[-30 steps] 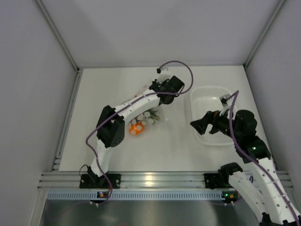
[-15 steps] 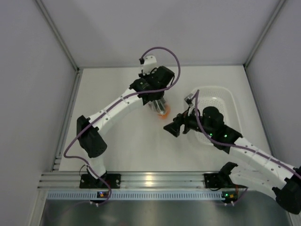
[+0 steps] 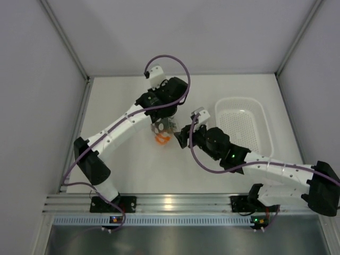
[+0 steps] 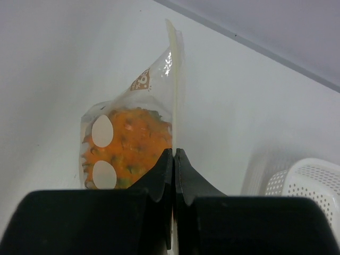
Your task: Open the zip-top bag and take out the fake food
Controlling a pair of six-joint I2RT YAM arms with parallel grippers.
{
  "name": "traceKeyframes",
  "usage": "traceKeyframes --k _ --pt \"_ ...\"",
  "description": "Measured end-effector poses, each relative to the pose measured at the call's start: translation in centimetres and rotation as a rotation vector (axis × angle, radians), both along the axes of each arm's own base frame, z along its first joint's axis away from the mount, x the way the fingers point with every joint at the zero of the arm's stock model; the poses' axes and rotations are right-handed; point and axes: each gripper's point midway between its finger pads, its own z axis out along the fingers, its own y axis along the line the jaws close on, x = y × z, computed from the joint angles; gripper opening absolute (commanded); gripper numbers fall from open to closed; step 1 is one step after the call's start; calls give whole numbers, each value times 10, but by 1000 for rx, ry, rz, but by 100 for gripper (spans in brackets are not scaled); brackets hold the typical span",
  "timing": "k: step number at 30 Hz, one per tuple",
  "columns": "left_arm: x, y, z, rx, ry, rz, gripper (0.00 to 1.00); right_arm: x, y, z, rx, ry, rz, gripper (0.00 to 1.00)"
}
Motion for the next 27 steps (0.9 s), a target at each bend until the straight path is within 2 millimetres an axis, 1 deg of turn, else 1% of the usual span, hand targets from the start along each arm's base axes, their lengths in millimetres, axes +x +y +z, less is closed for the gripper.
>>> traceKeyframes --k 5,6,10,11,15,17,18,19,20,21,23,27 --pt "-9 9 -2 -19 4 16 0 8 5 -3 -8 -25 -20 56" --pt "-10 10 -2 -23 2 18 0 10 6 -2 -3 -33 -23 52" --pt "-13 13 4 -45 -9 23 0 12 8 10 31 -71 -26 41" --pt "-14 14 5 -50 -11 24 0 13 8 13 41 -79 -26 35" --pt "-18 18 10 -75 -22 32 0 14 9 18 62 -102 -27 24" --pt "-20 19 12 -85 -27 34 0 15 8 20 71 -112 -30 21" --pt "-20 19 12 -87 -27 35 0 16 7 19 75 -115 -33 18" --pt "-20 20 12 -89 -27 36 0 16 6 18 80 -119 -34 14" --pt "-20 20 11 -89 -27 37 0 17 6 16 81 -121 -34 5" --pt "-21 20 10 -88 -24 39 0 17 5 13 78 -121 -34 0" --pt "-21 20 7 -86 -19 40 0 16 4 11 76 -126 -27 0" --pt "-23 23 2 -74 -10 38 0 10 8 9 31 -161 41 0"
